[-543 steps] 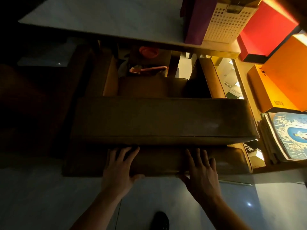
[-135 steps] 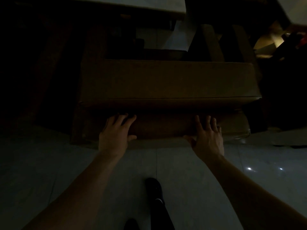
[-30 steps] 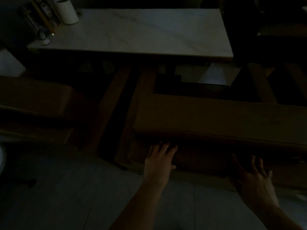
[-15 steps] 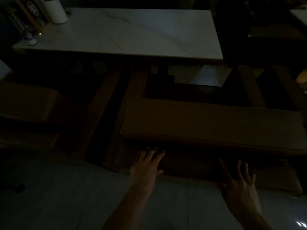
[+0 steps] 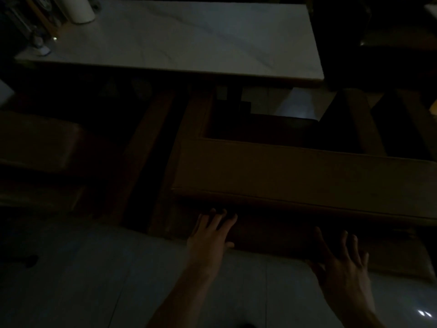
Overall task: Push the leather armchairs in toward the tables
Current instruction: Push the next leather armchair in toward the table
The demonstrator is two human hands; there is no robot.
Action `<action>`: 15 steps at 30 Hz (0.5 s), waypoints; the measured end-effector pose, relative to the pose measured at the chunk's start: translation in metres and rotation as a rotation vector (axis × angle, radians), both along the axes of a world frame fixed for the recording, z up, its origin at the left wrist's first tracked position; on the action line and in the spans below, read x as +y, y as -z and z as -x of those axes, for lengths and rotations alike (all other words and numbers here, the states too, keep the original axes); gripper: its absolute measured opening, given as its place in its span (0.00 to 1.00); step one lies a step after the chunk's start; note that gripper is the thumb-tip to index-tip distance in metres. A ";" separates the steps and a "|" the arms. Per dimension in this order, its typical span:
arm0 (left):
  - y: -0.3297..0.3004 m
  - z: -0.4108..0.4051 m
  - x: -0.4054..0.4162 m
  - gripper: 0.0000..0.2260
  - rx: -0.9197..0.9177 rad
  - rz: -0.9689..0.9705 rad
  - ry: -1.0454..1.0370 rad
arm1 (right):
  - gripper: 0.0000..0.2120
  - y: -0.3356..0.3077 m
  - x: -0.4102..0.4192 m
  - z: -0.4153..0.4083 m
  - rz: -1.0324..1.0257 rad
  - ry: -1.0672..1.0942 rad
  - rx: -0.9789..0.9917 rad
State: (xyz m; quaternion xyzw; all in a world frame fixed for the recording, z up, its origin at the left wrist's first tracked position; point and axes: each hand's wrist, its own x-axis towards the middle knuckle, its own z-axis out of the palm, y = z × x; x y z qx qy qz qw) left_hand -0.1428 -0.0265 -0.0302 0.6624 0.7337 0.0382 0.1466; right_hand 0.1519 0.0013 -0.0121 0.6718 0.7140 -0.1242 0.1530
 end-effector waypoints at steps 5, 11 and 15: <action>0.002 0.006 0.000 0.31 -0.005 0.039 0.010 | 0.35 0.000 -0.004 0.004 -0.004 0.000 -0.001; -0.003 0.015 -0.006 0.30 0.023 0.044 0.011 | 0.35 0.006 -0.012 0.012 -0.006 0.010 0.020; -0.008 0.012 -0.008 0.30 0.022 0.038 0.006 | 0.35 0.010 -0.015 0.011 -0.048 -0.011 0.035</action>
